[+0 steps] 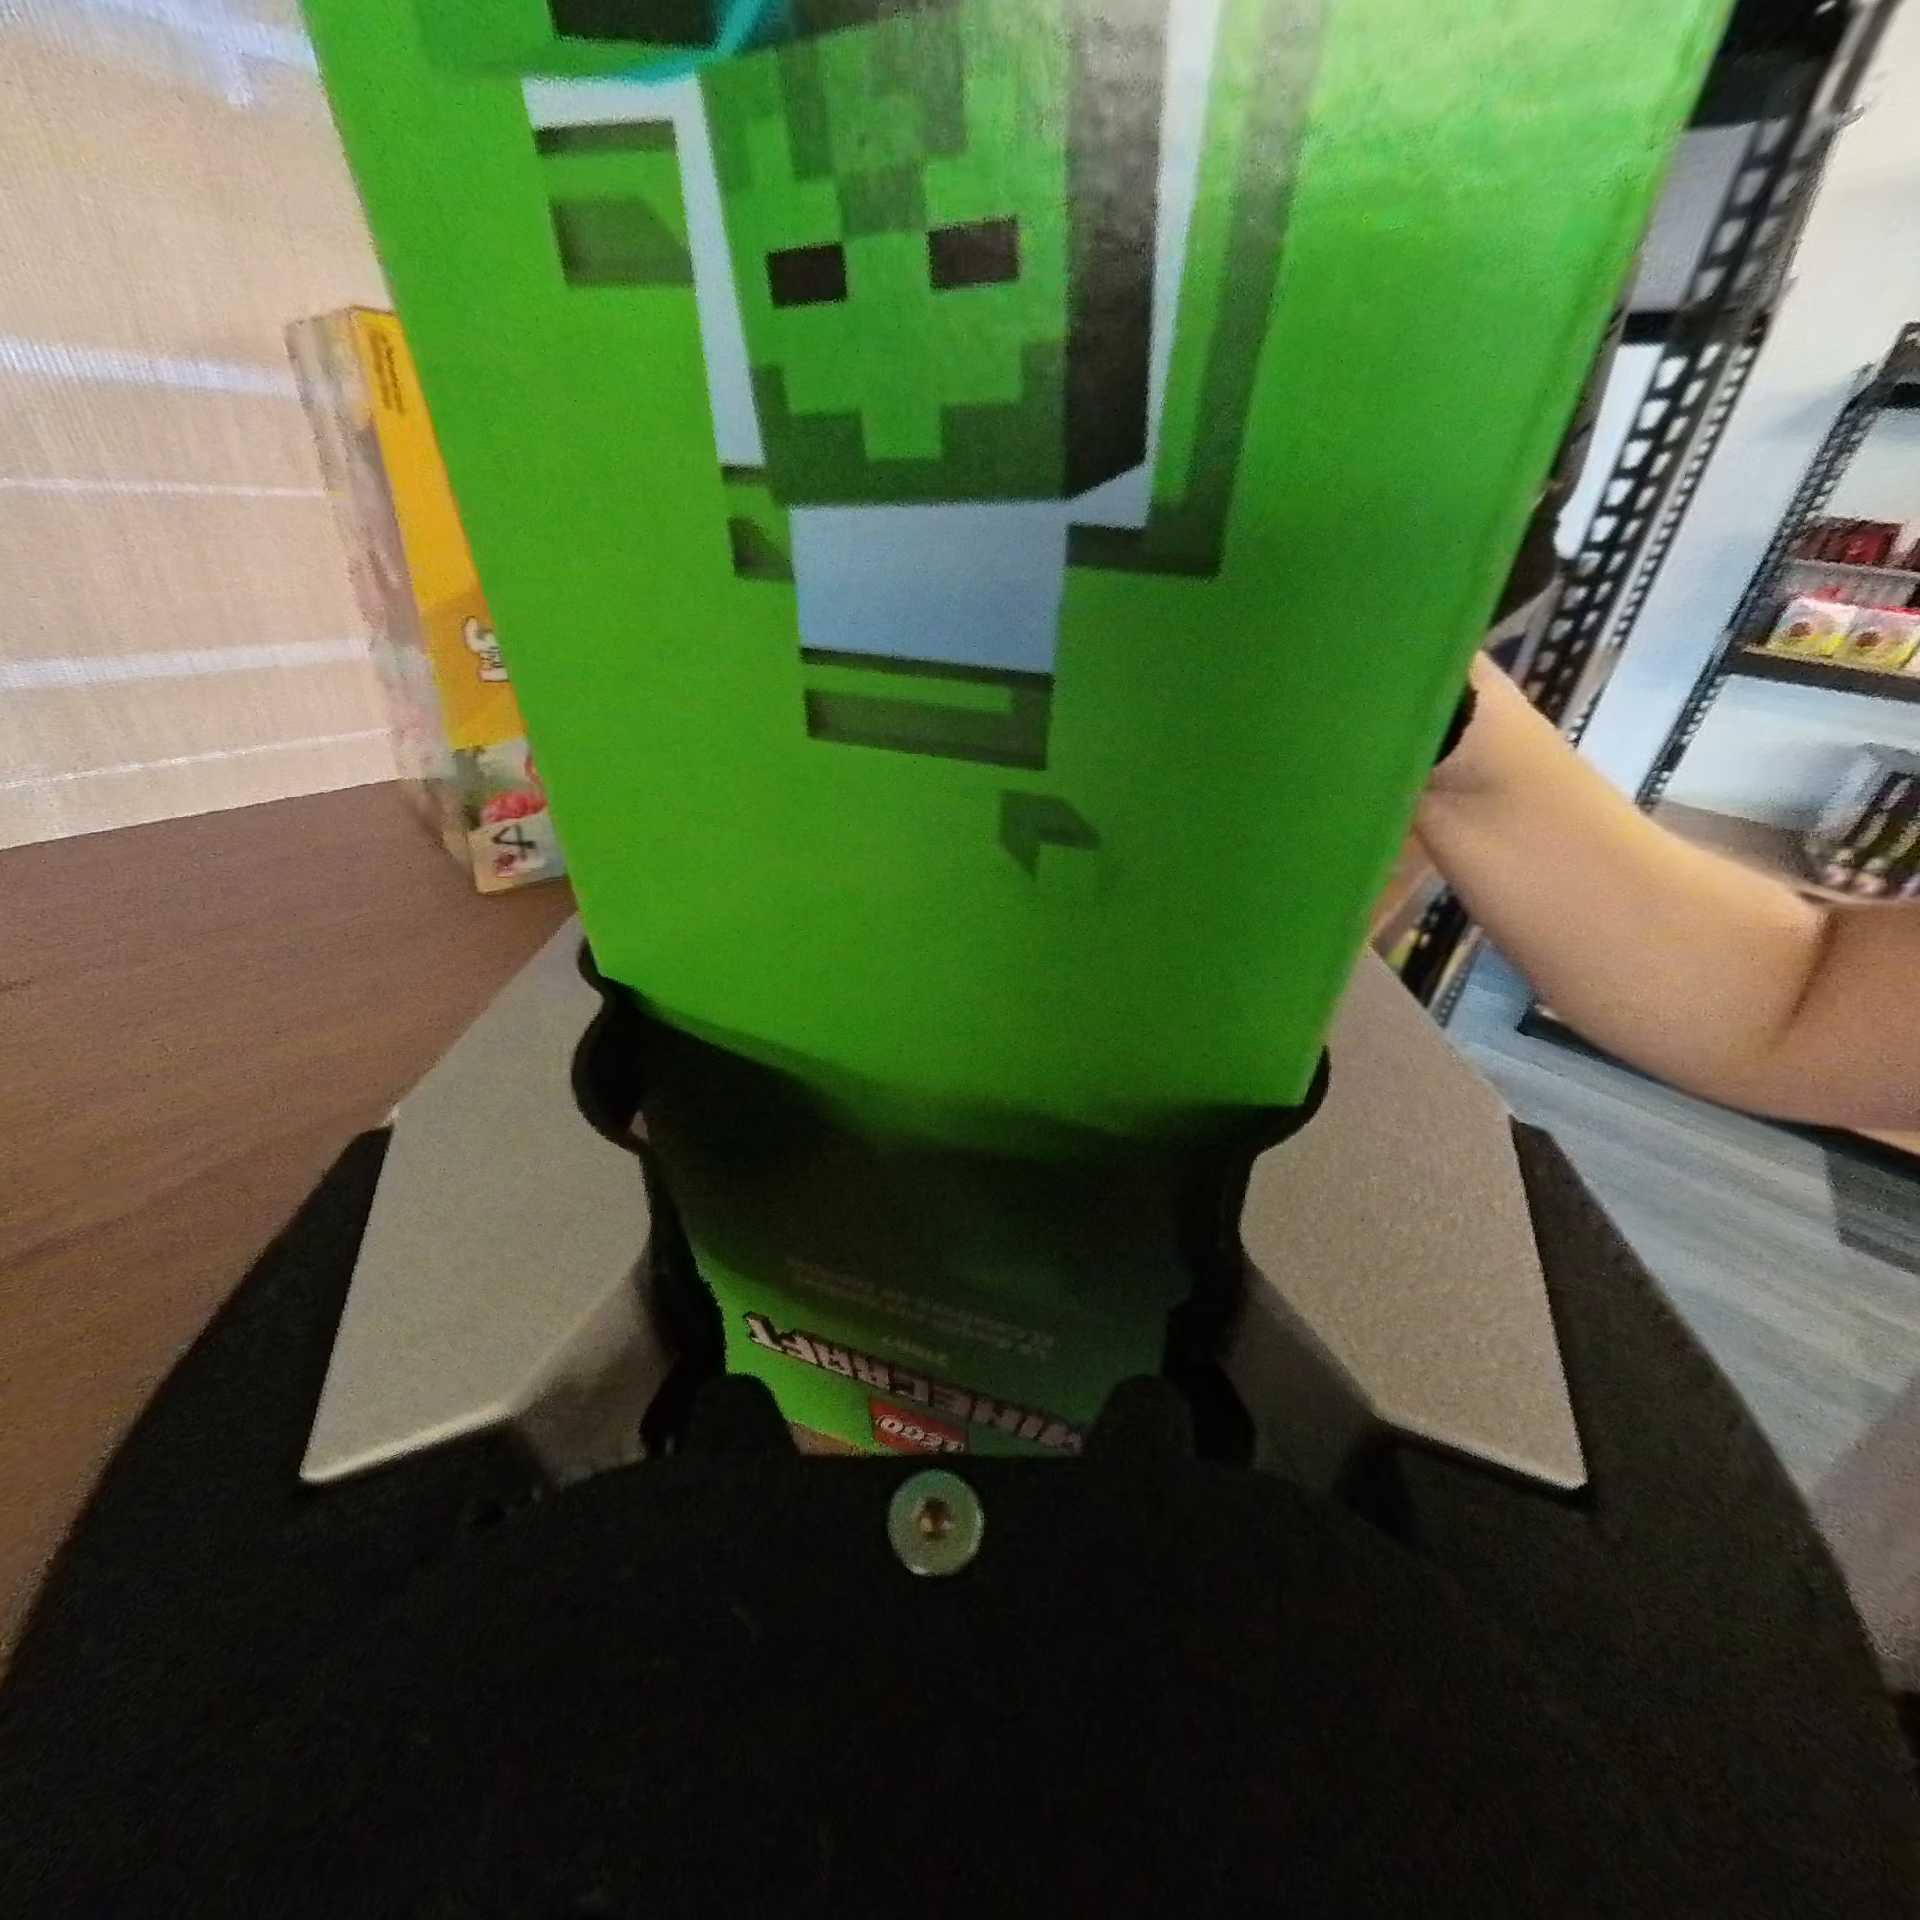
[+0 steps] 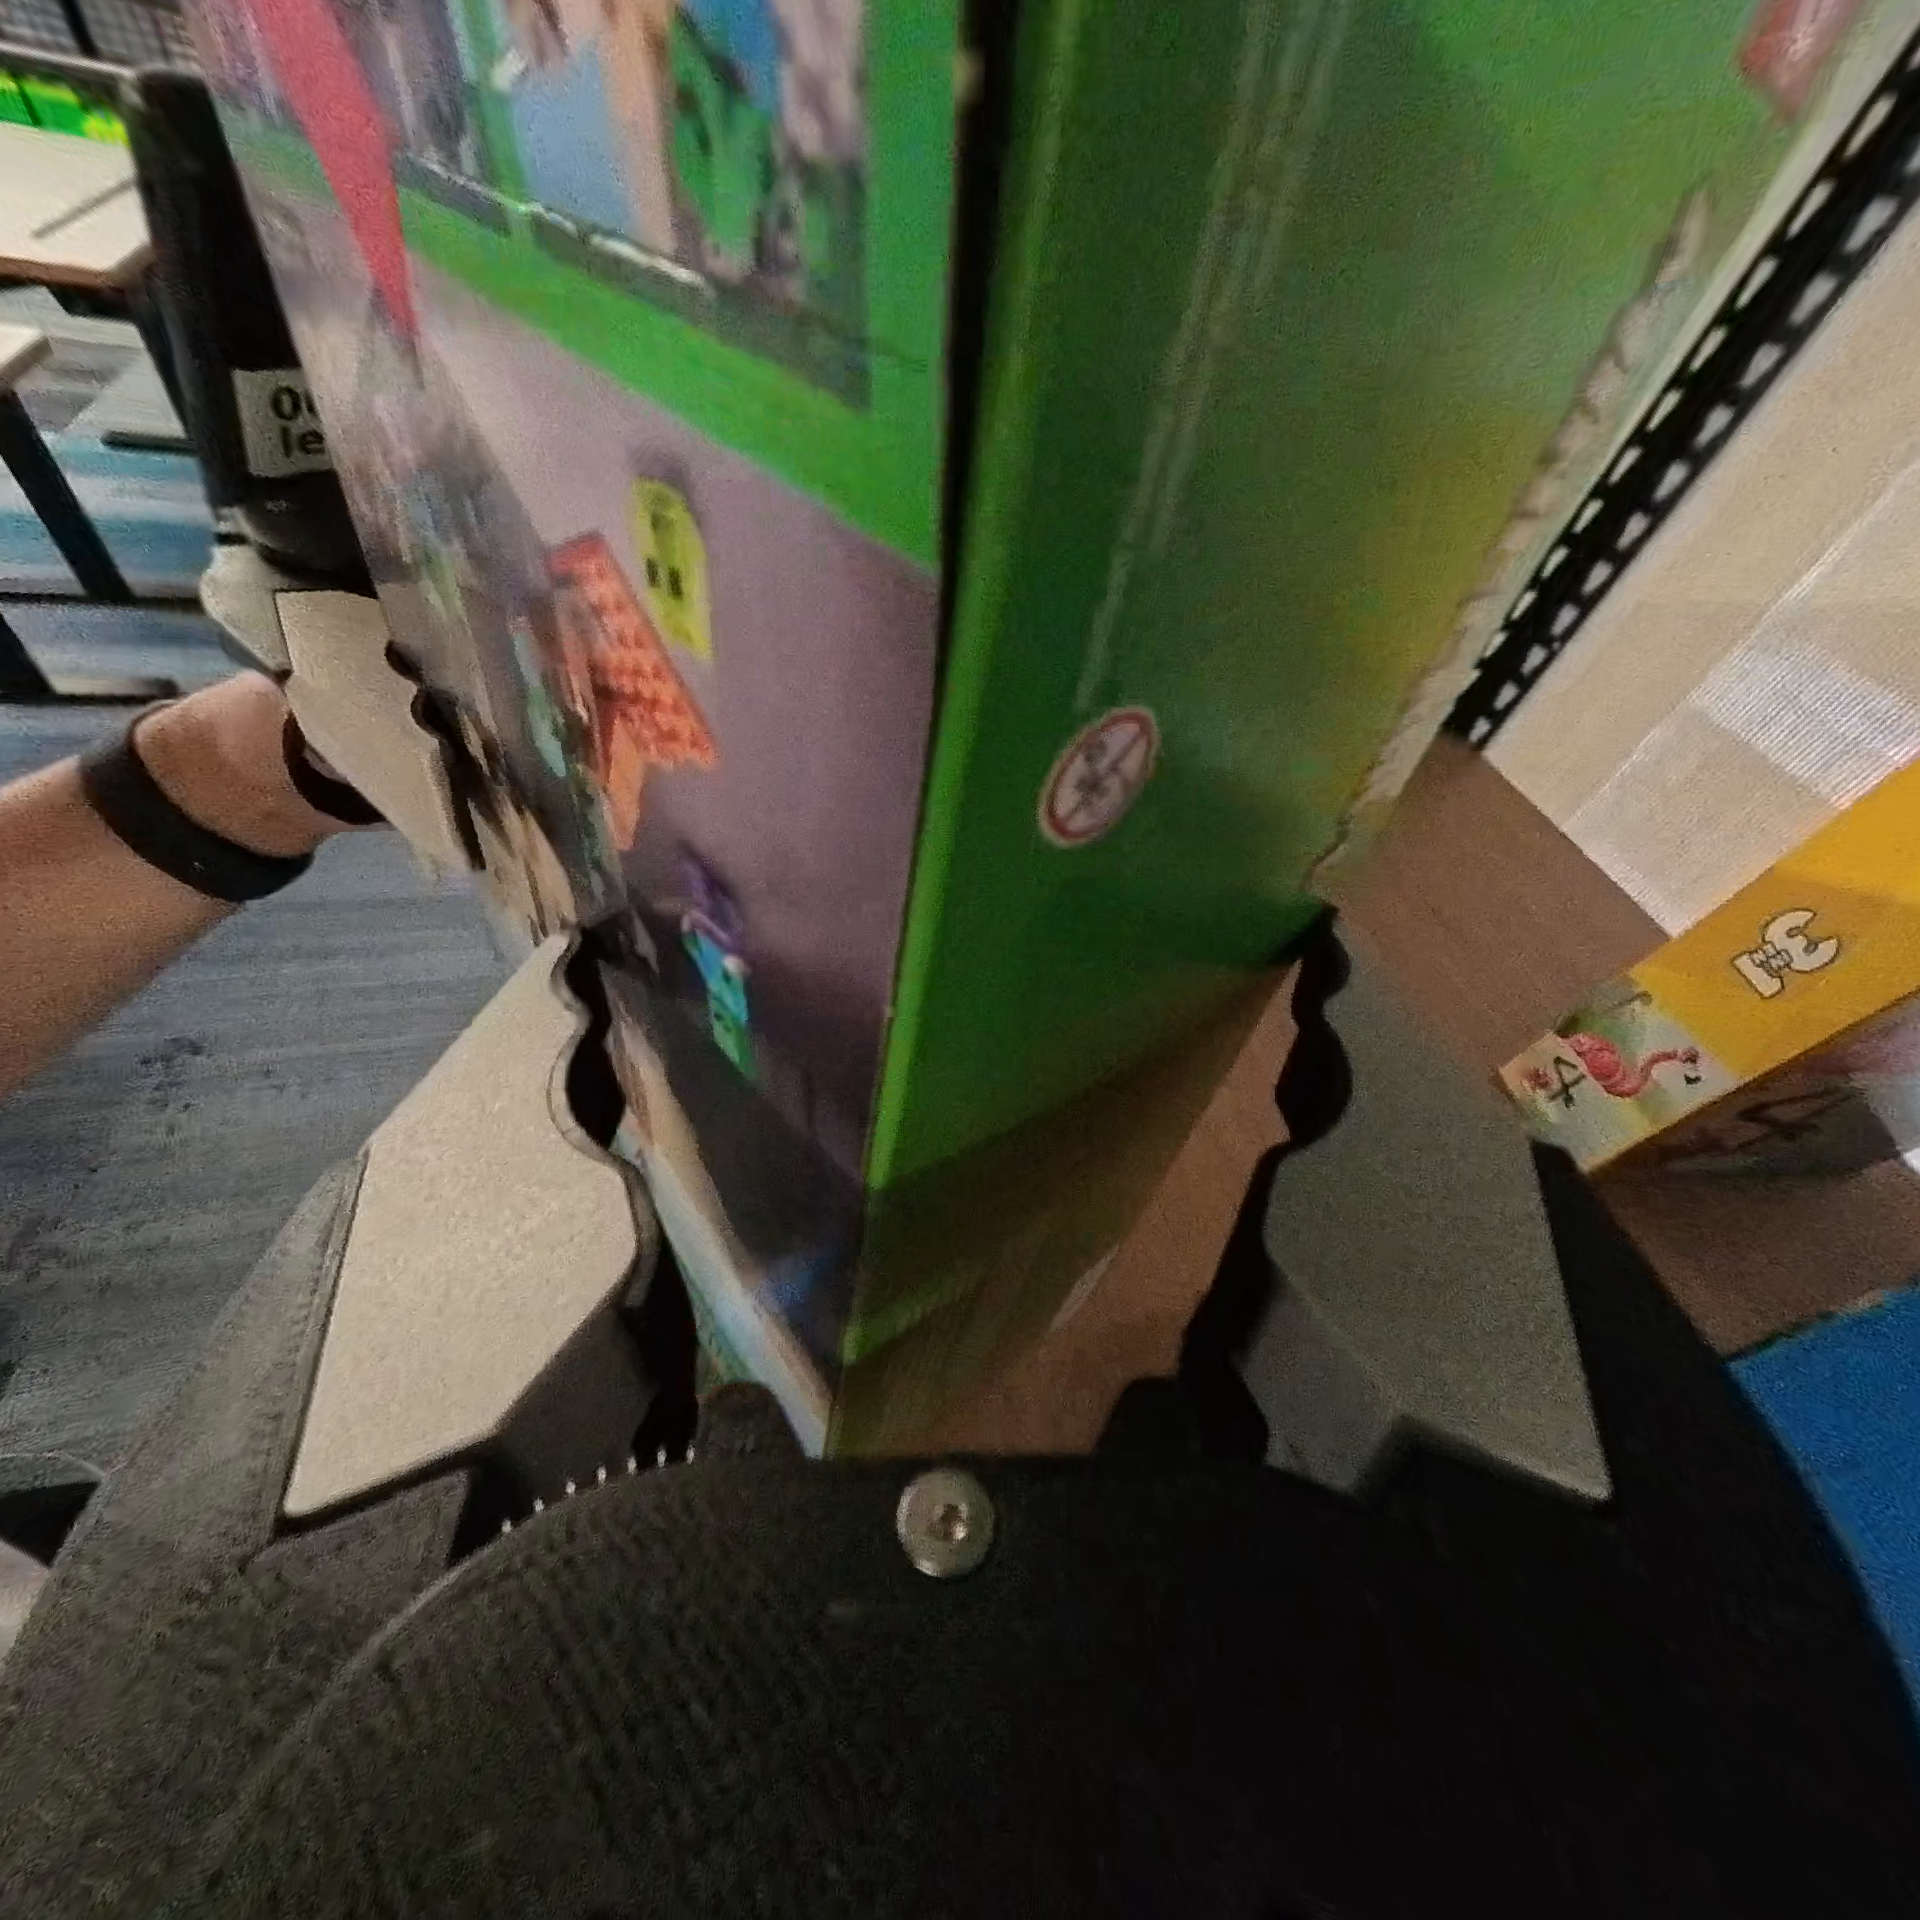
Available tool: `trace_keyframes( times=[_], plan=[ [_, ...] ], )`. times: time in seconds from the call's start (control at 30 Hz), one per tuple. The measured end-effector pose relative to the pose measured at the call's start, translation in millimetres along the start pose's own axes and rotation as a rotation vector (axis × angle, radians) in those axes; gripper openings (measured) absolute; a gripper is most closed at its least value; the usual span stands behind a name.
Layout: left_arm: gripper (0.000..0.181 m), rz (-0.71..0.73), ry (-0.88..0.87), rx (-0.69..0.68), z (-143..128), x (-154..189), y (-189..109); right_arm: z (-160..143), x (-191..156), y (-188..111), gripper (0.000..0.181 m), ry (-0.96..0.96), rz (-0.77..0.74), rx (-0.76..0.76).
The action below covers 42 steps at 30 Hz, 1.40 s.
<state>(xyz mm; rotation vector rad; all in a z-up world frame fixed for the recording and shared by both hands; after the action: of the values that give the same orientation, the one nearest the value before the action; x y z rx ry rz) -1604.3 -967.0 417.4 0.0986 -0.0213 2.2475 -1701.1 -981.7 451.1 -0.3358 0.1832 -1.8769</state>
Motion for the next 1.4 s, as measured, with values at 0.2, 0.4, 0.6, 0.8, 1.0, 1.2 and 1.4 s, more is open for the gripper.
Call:
trace_keyframes(
  times=[0.2, 0.4, 0.6, 0.8, 1.0, 1.2, 1.4],
  plan=[
    [0.123, -0.019, 0.001, -0.008, -29.2, 56.5, -92.9, -16.8, -119.0, 8.8, 0.128, 0.010, -0.008, 0.048],
    [0.122, 0.024, -0.070, -0.158, -129.0, 80.0, -218.9, -98.5, -245.0, 81.1, 0.128, 0.179, 0.063, 0.084],
    [0.123, 0.000, 0.025, -0.363, -216.2, 85.7, -285.2, -184.5, -319.8, 124.8, 0.128, 0.358, 0.037, 0.066],
    [0.122, -0.145, -0.031, -0.401, -265.5, 109.2, -276.8, -233.4, -343.0, 100.3, 0.128, 0.428, -0.085, 0.035],
    [0.122, -0.270, -0.078, -0.378, -324.4, 155.6, -218.1, -304.7, -337.9, 37.7, 0.129, 0.487, -0.190, -0.057],
    [0.123, -0.329, -0.035, -0.402, -377.0, 199.0, -133.4, -385.0, -305.5, -30.4, 0.129, 0.538, -0.237, -0.077],
    [0.123, -0.293, -0.030, -0.408, -427.3, 232.2, -27.3, -468.0, -240.5, -97.6, 0.128, 0.531, -0.200, -0.039]
  ],
)
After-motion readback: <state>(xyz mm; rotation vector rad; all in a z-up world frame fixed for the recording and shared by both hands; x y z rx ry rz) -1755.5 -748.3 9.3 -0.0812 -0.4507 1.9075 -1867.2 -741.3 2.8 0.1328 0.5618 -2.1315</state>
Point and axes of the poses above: each gripper's, where its closed fingertips meet, y out along the fingers, z out of its top, x = y × z across the jaws, the point moved 2 cm from there along -y, back along the fingers, and after that the axes turned 11 degrees about z, right-handed, at the moved point
